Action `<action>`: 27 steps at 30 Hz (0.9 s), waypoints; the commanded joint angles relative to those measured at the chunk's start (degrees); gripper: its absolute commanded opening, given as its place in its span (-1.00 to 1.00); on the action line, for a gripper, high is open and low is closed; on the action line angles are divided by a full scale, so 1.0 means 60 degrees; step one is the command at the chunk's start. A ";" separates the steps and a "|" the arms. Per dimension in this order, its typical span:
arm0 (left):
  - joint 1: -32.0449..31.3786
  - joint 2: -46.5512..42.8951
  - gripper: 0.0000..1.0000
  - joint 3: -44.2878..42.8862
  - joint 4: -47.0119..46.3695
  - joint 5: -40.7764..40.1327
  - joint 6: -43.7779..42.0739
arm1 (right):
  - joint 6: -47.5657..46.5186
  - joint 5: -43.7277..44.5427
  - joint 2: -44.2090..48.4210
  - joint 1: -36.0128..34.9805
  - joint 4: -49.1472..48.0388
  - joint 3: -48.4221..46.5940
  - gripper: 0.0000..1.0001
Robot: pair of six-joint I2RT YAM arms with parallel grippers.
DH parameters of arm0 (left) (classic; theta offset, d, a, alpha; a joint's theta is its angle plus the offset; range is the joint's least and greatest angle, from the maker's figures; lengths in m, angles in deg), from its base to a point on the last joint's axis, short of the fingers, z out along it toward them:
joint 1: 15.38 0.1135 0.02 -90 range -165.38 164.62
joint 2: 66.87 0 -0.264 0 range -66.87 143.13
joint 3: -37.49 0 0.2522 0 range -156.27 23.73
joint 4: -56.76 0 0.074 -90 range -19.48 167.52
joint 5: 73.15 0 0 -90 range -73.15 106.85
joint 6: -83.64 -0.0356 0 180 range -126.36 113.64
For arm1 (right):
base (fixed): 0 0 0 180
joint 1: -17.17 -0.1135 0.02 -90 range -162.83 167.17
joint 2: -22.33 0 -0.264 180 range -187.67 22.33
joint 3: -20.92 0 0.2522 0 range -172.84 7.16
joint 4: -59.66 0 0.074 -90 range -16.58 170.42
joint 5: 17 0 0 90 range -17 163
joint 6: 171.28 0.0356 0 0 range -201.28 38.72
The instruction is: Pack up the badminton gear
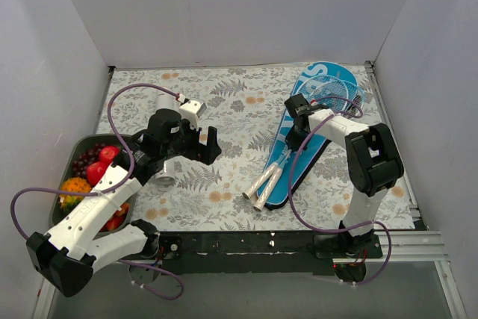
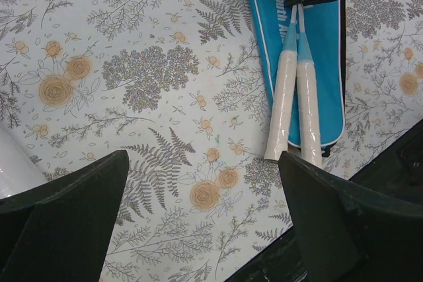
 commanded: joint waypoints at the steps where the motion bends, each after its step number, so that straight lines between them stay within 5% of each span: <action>1: -0.0039 -0.0212 0.97 -0.0085 0.0059 -0.0087 -0.0106 | -0.0380 0.0588 0.0559 -0.0020 0.0138 0.0193 -0.97; 17: -0.0082 0.0256 0.96 -0.0685 -0.0117 0.0908 0.0142 | -0.1802 0.1643 0.4647 0.0434 0.1324 0.1408 -0.97; 27: -0.1619 0.3213 0.96 -0.1781 -0.1083 0.0645 0.0757 | -0.2608 0.1146 0.6083 0.0478 0.1764 0.2244 -0.97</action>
